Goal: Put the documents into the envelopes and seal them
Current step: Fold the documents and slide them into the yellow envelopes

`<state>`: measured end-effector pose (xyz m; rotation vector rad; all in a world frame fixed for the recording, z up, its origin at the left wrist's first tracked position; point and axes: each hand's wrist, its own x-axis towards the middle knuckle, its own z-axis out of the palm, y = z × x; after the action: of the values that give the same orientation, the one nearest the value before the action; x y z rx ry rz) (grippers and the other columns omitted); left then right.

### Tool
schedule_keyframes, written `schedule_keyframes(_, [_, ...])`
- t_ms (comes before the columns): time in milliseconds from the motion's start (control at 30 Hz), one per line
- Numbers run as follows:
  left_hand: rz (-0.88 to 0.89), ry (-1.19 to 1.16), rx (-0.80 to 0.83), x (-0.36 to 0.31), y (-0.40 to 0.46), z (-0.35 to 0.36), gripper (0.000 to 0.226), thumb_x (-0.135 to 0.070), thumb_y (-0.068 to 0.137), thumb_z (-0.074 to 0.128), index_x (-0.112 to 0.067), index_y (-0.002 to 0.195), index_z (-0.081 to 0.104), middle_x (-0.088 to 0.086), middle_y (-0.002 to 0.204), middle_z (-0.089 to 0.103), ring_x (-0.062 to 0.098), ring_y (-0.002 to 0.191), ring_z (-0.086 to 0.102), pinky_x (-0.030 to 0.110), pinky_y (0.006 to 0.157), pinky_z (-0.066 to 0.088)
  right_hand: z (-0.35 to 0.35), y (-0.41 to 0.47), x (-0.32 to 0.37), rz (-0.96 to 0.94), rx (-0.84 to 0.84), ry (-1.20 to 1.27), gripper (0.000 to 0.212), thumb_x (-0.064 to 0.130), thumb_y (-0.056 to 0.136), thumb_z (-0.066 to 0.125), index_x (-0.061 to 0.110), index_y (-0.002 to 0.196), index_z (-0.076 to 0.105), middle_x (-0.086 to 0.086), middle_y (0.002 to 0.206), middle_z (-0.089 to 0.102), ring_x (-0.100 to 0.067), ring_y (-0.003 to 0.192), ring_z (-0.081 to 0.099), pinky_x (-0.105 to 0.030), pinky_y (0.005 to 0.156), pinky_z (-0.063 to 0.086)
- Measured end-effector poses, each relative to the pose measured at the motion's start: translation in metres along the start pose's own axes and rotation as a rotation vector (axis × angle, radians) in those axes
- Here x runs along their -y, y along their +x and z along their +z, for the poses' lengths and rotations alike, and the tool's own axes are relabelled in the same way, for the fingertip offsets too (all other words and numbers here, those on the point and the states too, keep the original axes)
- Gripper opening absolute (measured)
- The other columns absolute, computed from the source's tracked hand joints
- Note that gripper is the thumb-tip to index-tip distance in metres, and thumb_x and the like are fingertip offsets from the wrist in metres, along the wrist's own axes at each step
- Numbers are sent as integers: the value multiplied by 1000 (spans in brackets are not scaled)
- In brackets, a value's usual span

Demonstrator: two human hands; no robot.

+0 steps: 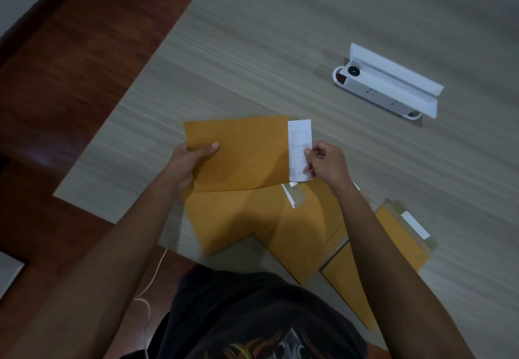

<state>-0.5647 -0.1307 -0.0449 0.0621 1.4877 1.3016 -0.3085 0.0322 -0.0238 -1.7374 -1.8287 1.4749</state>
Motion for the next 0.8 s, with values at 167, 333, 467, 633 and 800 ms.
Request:
schedule_keyframes(167, [-26, -60, -33, -1, 5, -8, 43, -13, 77, 80, -5, 117, 67, 12, 111, 72, 26, 103, 70, 46, 91, 55, -5, -2, 5, 27, 55, -7, 14, 17, 97, 56, 8, 96, 65, -10, 65, 66, -16, 49, 55, -26, 45, 46])
schedule_keyframes(333, [-49, -70, -35, 3, 9, -11, 51, -16, 75, 82, -4, 121, 65, 12, 114, 72, 26, 105, 69, 48, 94, 53, -6, -8, 12, 48, 123, 103, 17, 15, 93, 63, 14, 110, 63, -6, 85, 72, -11, 42, 57, -21, 33, 37])
schedule_keyframes(467, [-49, -63, -39, 4, 11, -10, 55, -17, 72, 84, -4, 122, 65, 11, 114, 72, 26, 106, 68, 47, 94, 54, -6, -12, 17, 74, 174, 74, 23, 13, 97, 57, 11, 119, 62, -8, 88, 73, -8, 37, 55, -20, 31, 32])
schedule_keyframes(633, [-56, -70, -54, 4, 13, -11, 62, -19, 69, 86, -3, 125, 62, 11, 113, 72, 26, 105, 69, 45, 90, 56, -8, -19, 23, 110, 226, 125, 22, 12, 100, 51, 5, 118, 61, 3, 55, 67, -3, 30, 47, -17, 32, 32])
schedule_keyframes(800, [-43, -75, -52, 4, 13, -11, 45, -17, 78, 79, -5, 119, 66, 10, 111, 73, 24, 103, 69, 35, 80, 57, -7, -22, 22, 118, 252, 212, 20, 10, 100, 51, 3, 117, 59, 7, 55, 68, -4, 35, 52, -17, 33, 35])
